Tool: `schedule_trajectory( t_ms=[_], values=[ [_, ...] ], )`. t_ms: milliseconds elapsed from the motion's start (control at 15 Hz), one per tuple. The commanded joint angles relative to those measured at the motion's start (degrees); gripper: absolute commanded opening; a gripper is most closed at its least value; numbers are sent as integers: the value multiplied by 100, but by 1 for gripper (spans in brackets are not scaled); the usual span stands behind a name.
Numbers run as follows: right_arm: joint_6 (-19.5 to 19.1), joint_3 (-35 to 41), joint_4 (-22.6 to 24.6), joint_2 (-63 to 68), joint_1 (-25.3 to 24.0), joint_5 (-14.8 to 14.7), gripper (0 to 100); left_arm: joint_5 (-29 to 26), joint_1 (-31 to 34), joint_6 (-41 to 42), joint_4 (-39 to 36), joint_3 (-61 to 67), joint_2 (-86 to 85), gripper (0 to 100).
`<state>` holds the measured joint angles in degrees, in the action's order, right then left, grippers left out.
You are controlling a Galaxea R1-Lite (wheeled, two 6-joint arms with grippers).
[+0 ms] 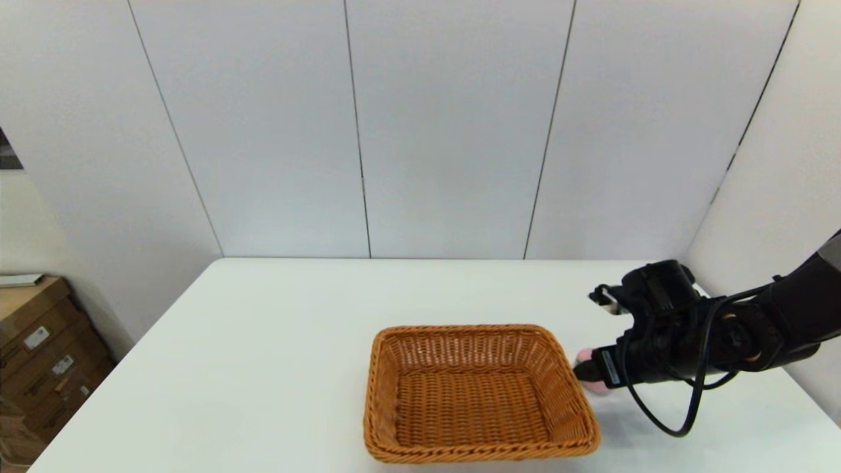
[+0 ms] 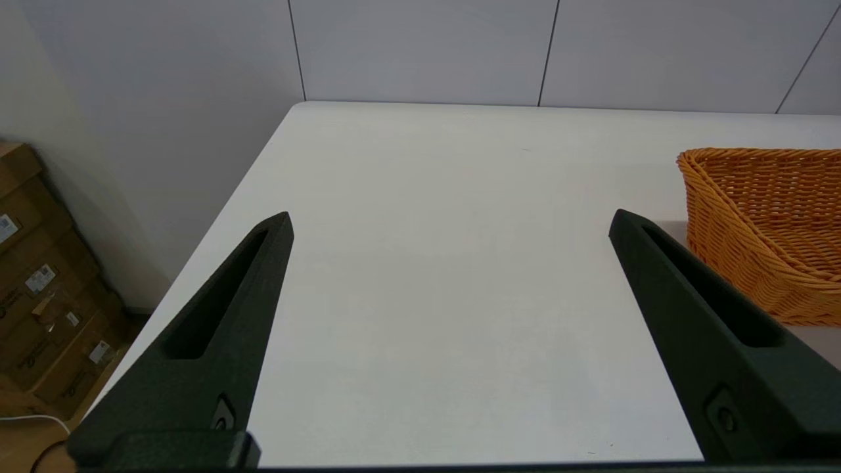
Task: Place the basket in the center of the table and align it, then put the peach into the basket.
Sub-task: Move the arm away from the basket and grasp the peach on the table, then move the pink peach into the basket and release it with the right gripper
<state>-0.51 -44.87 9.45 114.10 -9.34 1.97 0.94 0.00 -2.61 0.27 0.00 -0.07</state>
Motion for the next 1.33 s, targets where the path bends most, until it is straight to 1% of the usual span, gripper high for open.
schedule_trajectory(
  t_ms=[67,133,333,800,1000,1067,1200,1267,1333],
  values=[
    [42,5,13,156,46,-30,0,3,0,-3,0,0,-1,100],
    [34,5,31,218,90,-48,0,3,9,-3,0,0,-1,100],
    [42,31,347,305,108,-30,0,3,0,-3,0,0,-1,100],
    [42,102,365,270,134,-22,0,3,0,-3,0,0,-1,100],
    [51,128,391,-521,415,40,0,3,0,-3,0,0,-1,100],
    [51,128,523,-943,450,57,0,3,0,-3,0,0,-1,100],
    [51,93,1068,-1575,442,57,0,3,9,-3,0,0,-1,100],
    [42,49,1252,-1848,301,57,0,3,9,-3,0,0,-1,100],
    [42,40,1261,-2024,46,40,0,3,0,-3,0,0,-1,100]
  ],
)
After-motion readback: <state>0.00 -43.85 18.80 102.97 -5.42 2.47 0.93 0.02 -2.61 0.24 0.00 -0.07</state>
